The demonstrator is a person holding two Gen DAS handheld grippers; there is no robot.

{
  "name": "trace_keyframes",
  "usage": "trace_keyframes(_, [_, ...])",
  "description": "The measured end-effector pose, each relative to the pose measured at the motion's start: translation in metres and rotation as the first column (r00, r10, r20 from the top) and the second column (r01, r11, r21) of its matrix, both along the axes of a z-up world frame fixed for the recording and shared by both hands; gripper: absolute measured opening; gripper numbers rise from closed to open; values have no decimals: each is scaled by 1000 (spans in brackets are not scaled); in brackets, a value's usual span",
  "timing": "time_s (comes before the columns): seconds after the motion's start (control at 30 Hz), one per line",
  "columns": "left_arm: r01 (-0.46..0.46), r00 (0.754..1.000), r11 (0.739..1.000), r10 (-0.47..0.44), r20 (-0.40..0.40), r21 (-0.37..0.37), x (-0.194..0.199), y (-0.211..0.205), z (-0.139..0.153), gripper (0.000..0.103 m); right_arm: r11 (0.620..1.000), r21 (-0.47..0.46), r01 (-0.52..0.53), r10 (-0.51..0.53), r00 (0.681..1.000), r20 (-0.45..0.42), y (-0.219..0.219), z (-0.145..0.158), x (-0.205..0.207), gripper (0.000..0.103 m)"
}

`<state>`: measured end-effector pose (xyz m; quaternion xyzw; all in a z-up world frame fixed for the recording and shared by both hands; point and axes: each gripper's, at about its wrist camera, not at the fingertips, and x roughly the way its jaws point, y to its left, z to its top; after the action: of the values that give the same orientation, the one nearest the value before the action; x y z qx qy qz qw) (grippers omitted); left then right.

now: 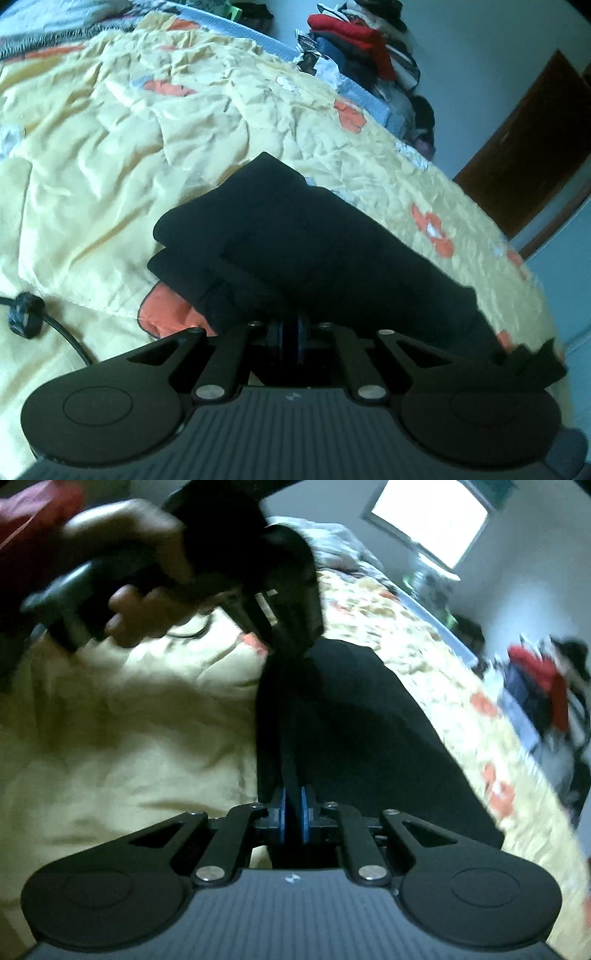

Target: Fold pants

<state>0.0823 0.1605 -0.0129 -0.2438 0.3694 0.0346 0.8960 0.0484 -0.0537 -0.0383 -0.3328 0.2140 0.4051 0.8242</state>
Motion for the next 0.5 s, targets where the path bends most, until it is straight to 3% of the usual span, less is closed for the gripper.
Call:
trace_keyframes(0.1, [24, 1000, 1000, -24, -18, 10, -3, -2, 3, 19, 999, 12, 30, -30, 1000, 1, -3, 2, -10, 10])
trace_keyframes(0.2, [29, 999, 999, -29, -35, 14, -10, -2, 9, 21, 1000, 24, 6, -6, 1000, -3, -18, 14, -30, 13])
trace_keyframes(0.27, [32, 999, 997, -30, -24, 70, -17, -7, 19, 23, 995, 82, 63, -60, 998, -36, -39, 26, -31, 13])
trace_keyframes(0.33, [38, 999, 990, -39, 4, 134, -24, -16, 30, 26, 973, 135, 188, -182, 982, -56, -73, 34, -28, 13])
trace_keyframes(0.4, [74, 996, 977, -83, 33, 201, -25, -33, 40, 32, 926, 174, 334, -323, 942, -91, -110, 37, -26, 13])
trace_keyframes(0.43, [116, 990, 969, -129, 49, 219, -24, -44, 43, 34, 889, 192, 415, -399, 909, -119, -131, 36, -23, 13])
trace_keyframes(0.5, [227, 966, 945, -249, 67, 236, -20, -69, 46, 49, 802, 202, 563, -530, 825, -196, -170, 28, -22, 14])
